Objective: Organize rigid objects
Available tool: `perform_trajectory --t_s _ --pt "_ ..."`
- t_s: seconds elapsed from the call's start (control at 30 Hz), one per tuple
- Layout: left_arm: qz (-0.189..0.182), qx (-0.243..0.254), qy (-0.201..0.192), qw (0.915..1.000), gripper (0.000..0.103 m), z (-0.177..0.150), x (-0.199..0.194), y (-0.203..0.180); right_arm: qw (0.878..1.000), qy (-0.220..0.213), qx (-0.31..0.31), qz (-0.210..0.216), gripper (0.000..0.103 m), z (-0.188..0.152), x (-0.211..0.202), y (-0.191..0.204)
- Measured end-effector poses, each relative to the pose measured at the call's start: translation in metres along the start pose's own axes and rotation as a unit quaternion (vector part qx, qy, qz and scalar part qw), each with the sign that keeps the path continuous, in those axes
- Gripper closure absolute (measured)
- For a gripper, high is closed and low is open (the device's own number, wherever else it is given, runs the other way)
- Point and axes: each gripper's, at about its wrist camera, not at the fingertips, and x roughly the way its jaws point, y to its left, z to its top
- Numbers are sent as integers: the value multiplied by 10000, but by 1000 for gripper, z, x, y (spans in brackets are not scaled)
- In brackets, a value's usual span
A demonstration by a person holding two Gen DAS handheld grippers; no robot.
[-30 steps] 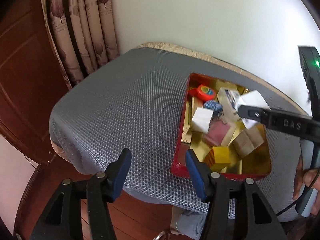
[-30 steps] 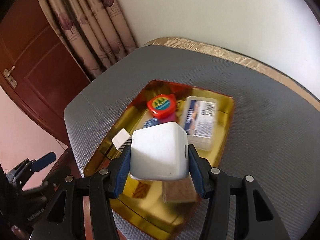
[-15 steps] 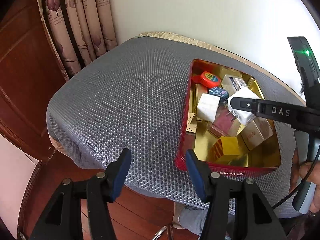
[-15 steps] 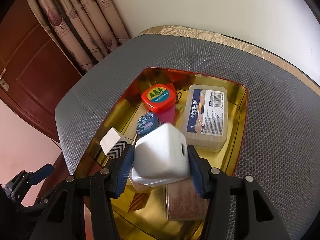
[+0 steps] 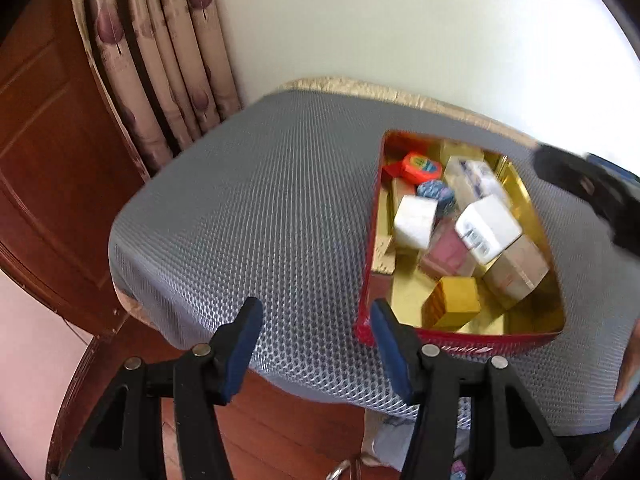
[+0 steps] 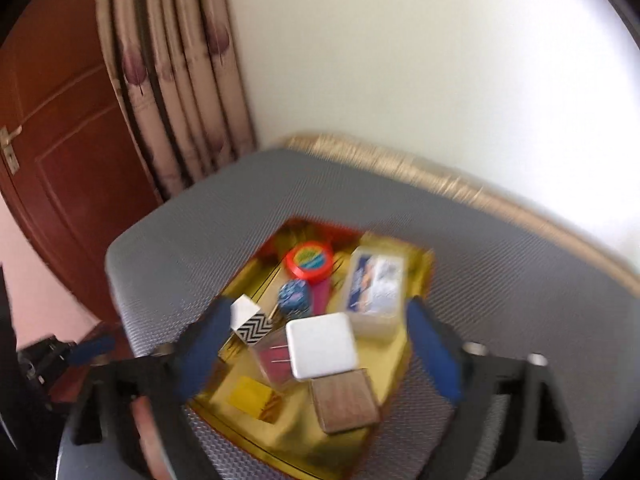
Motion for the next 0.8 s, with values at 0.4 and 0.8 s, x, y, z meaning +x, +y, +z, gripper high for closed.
perform_trajectory --t_s 0.4,0.8 --pt "-336 190 -837 9957 44 -8 -62 -17 9898 -997 182 -1003 1 -53 -97 4" --pt "-467 283 -1624 9852 25 -33 -119 -8 9857 -1252 258 -1100 0 -78 -149 33"
